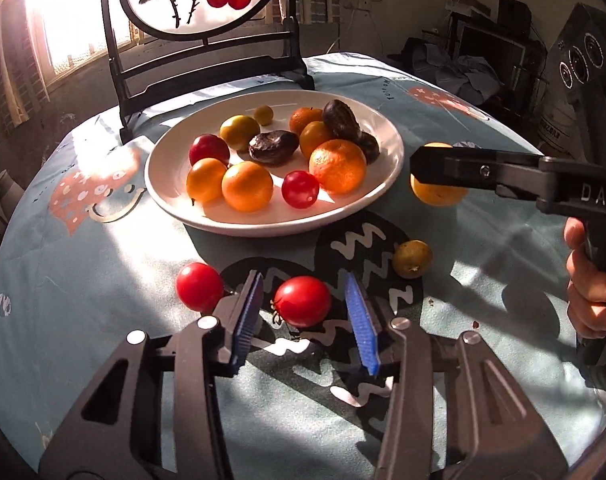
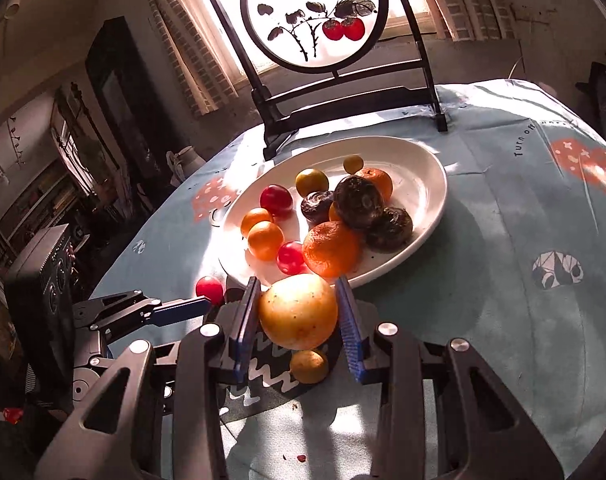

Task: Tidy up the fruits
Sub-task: 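Hold the pale yellow fruit in the right tool while the left tool grasps a red tomato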

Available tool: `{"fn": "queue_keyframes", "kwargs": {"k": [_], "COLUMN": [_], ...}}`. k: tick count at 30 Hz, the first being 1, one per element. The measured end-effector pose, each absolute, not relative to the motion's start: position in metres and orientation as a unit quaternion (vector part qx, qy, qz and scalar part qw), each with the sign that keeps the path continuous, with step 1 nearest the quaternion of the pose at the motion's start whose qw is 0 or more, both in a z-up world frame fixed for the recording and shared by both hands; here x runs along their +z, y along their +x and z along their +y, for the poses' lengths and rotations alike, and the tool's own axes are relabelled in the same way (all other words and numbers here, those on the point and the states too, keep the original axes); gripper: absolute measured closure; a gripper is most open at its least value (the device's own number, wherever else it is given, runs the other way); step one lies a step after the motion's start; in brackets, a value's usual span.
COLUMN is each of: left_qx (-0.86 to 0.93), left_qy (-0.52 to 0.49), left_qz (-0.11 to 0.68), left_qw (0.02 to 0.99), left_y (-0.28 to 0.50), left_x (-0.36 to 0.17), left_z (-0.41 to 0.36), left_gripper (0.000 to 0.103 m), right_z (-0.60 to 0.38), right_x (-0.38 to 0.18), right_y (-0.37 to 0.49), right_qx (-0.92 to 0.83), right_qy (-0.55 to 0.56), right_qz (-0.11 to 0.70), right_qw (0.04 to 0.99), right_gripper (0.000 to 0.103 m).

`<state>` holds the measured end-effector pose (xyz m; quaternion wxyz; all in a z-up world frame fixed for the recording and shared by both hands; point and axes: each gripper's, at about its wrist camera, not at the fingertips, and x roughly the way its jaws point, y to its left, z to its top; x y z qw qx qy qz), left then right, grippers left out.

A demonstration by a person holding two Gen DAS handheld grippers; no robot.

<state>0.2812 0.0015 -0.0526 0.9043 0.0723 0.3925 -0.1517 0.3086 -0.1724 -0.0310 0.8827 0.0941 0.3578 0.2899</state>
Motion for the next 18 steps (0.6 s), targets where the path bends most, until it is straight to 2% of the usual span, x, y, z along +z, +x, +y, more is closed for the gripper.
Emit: {"fn": "queue_keyframes", "kwargs": {"k": [15, 18], "left_qx": [-0.125, -0.121], "left_qy": [0.102, 0.097], "left_qz": [0.413, 0.415], "left_qw": [0.896, 0.896], "left_y": [0.29, 0.292], "left_x": [-0.073, -0.073], "left_z": [-0.003, 0.0], "left_gripper": [0.062, 0.066], "right_z": [-0.173, -0.173], "right_x": [-0.034, -0.034], "right_y": [0.309, 0.308], "right_qx": [0.281, 0.28], "right_qy": [0.091, 0.089], "right_qz": [0.362, 0.361], "right_qw": [0.884, 0.885], "right_gripper": [0.065, 0.065]}}
